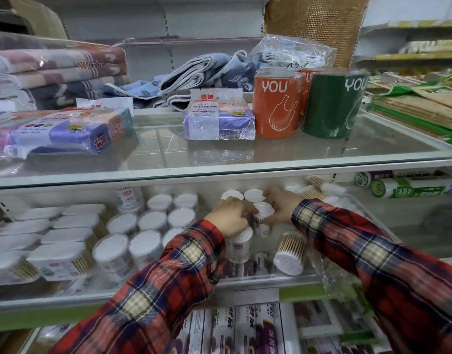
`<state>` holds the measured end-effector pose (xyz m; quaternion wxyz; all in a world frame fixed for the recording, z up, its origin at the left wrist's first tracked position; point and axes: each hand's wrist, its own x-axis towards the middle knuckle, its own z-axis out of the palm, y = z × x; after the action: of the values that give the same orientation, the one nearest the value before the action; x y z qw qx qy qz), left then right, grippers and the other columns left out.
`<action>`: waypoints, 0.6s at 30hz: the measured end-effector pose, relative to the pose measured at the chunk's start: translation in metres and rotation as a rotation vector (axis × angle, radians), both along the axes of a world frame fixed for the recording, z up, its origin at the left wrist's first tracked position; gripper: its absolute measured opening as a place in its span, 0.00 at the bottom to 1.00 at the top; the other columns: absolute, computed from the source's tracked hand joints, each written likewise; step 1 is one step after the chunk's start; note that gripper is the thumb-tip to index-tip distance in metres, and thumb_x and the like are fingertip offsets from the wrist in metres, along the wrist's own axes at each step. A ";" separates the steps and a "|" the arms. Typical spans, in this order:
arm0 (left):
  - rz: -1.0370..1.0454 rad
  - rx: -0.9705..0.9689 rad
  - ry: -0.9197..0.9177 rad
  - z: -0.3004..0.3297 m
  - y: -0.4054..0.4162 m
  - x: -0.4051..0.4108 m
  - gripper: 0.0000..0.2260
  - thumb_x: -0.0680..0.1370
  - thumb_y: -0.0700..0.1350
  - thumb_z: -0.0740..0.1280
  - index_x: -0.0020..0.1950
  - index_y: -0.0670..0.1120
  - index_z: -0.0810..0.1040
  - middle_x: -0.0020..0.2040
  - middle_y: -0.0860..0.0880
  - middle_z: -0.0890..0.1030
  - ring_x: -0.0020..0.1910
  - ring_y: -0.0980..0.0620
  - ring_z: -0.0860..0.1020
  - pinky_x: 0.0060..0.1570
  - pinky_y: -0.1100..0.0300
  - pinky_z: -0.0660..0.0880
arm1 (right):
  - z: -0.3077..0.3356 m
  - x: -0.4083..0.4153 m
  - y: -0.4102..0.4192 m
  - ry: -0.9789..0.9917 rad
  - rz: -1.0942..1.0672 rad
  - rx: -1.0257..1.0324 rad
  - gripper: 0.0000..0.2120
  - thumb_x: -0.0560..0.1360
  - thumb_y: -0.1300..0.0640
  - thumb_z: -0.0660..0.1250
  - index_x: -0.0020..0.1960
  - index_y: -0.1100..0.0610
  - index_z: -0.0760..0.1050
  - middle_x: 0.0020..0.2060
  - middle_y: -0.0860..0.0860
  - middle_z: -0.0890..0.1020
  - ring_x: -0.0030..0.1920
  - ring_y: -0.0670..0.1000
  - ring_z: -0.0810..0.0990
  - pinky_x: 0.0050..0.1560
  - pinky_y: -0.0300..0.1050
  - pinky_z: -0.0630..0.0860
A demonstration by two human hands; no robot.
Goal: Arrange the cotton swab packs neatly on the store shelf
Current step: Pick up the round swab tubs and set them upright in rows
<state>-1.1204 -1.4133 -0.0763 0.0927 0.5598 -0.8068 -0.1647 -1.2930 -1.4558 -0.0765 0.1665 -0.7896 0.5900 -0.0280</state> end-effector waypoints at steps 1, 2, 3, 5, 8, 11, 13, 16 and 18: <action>-0.005 -0.002 0.017 -0.001 0.000 0.001 0.22 0.73 0.37 0.59 0.64 0.54 0.78 0.65 0.47 0.77 0.63 0.46 0.73 0.63 0.52 0.70 | -0.001 0.000 -0.001 0.001 -0.002 -0.007 0.39 0.67 0.48 0.75 0.70 0.56 0.61 0.61 0.53 0.77 0.56 0.54 0.78 0.55 0.44 0.73; -0.010 0.001 0.035 -0.001 -0.001 0.002 0.23 0.73 0.37 0.59 0.64 0.53 0.78 0.66 0.48 0.77 0.64 0.46 0.73 0.64 0.52 0.69 | -0.001 -0.001 -0.001 0.005 0.000 -0.012 0.39 0.67 0.48 0.75 0.70 0.55 0.60 0.61 0.53 0.77 0.56 0.54 0.78 0.55 0.43 0.73; -0.014 0.011 0.052 -0.001 0.000 0.003 0.23 0.73 0.36 0.59 0.65 0.53 0.77 0.67 0.48 0.76 0.65 0.47 0.72 0.65 0.53 0.69 | -0.002 0.000 -0.001 0.010 0.003 -0.014 0.39 0.67 0.48 0.75 0.71 0.55 0.60 0.60 0.53 0.77 0.56 0.54 0.78 0.54 0.43 0.73; -0.019 0.021 0.068 -0.002 -0.001 0.004 0.24 0.73 0.35 0.59 0.66 0.52 0.77 0.68 0.48 0.75 0.67 0.47 0.71 0.67 0.54 0.67 | -0.003 0.000 -0.001 0.032 0.015 -0.013 0.40 0.66 0.49 0.75 0.71 0.55 0.60 0.61 0.53 0.77 0.58 0.54 0.77 0.56 0.44 0.73; -0.024 0.026 0.085 -0.004 0.000 0.004 0.24 0.73 0.35 0.58 0.66 0.50 0.76 0.69 0.47 0.75 0.68 0.47 0.71 0.68 0.54 0.66 | 0.006 -0.004 0.005 0.061 0.054 -0.044 0.38 0.67 0.45 0.74 0.70 0.53 0.62 0.61 0.52 0.77 0.58 0.53 0.77 0.56 0.44 0.73; -0.018 0.005 0.161 -0.005 0.002 0.003 0.22 0.75 0.36 0.57 0.65 0.48 0.77 0.68 0.47 0.75 0.68 0.48 0.71 0.68 0.56 0.66 | 0.024 -0.016 0.018 0.121 0.051 -0.151 0.36 0.64 0.35 0.71 0.66 0.49 0.66 0.59 0.49 0.78 0.55 0.51 0.77 0.56 0.47 0.75; 0.004 -0.053 0.248 -0.003 0.007 0.002 0.20 0.75 0.36 0.57 0.63 0.48 0.79 0.66 0.48 0.77 0.67 0.50 0.72 0.67 0.59 0.67 | 0.033 -0.024 0.035 0.172 0.041 -0.126 0.39 0.61 0.33 0.72 0.67 0.48 0.66 0.60 0.49 0.77 0.56 0.50 0.77 0.58 0.48 0.75; 0.031 -0.040 0.408 0.001 0.017 -0.005 0.18 0.76 0.38 0.58 0.61 0.50 0.79 0.63 0.49 0.78 0.63 0.53 0.74 0.64 0.61 0.69 | 0.036 -0.027 0.063 0.320 0.057 0.077 0.46 0.59 0.34 0.75 0.71 0.47 0.61 0.66 0.49 0.72 0.63 0.51 0.71 0.64 0.48 0.69; 0.042 -0.021 0.456 0.003 0.023 -0.010 0.15 0.77 0.41 0.60 0.60 0.52 0.80 0.60 0.51 0.80 0.58 0.55 0.76 0.59 0.64 0.70 | 0.030 -0.028 0.071 0.433 0.069 0.120 0.48 0.57 0.32 0.74 0.71 0.43 0.60 0.68 0.50 0.69 0.66 0.54 0.66 0.67 0.51 0.64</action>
<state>-1.1309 -1.3899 -0.0730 0.2818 0.5238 -0.7548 -0.2767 -1.3209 -1.3844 -0.0469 0.0833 -0.7857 0.5851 0.1830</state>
